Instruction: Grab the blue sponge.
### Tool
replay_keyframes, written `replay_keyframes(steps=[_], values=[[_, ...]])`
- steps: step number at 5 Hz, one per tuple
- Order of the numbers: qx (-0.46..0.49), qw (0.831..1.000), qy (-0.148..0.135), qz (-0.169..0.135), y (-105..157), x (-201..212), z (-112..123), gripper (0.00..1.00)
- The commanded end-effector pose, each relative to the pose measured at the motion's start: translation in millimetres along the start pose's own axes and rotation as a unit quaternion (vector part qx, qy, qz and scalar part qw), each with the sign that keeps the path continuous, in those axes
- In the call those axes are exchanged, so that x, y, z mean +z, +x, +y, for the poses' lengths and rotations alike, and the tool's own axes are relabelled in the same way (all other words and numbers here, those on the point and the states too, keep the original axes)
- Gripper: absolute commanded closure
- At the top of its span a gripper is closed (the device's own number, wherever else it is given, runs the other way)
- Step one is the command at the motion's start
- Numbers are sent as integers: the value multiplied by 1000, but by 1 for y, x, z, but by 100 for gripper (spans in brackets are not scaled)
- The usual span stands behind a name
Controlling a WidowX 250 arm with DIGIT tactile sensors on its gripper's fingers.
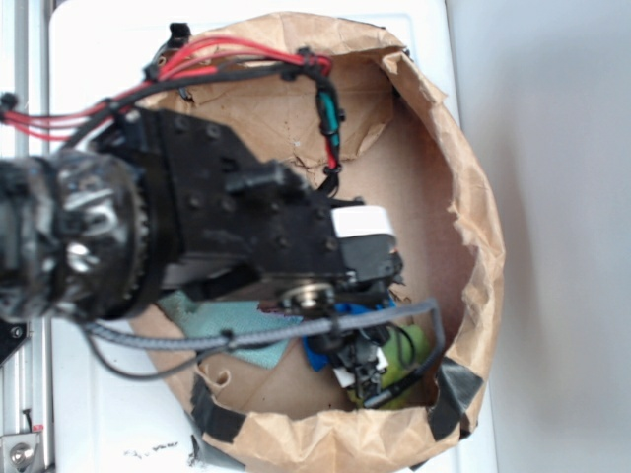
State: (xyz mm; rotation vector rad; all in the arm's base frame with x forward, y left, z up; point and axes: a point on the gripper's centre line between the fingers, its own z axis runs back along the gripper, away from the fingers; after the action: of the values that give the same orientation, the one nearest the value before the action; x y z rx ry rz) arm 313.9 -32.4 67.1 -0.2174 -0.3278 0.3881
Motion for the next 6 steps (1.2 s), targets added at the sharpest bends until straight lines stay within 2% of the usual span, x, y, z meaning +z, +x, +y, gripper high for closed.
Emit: replay_keyframes(steps=[1, 3, 4, 5, 6], values=[[-12, 999, 10, -33, 6, -8, 0, 0], [-29, 997, 52, -40, -10, -41, -1, 0], [-31, 997, 64, -42, -12, -44, 2, 0], [-16, 996, 77, -28, -9, -42, 4, 100], [-11, 997, 66, -48, -3, -32, 6, 100]])
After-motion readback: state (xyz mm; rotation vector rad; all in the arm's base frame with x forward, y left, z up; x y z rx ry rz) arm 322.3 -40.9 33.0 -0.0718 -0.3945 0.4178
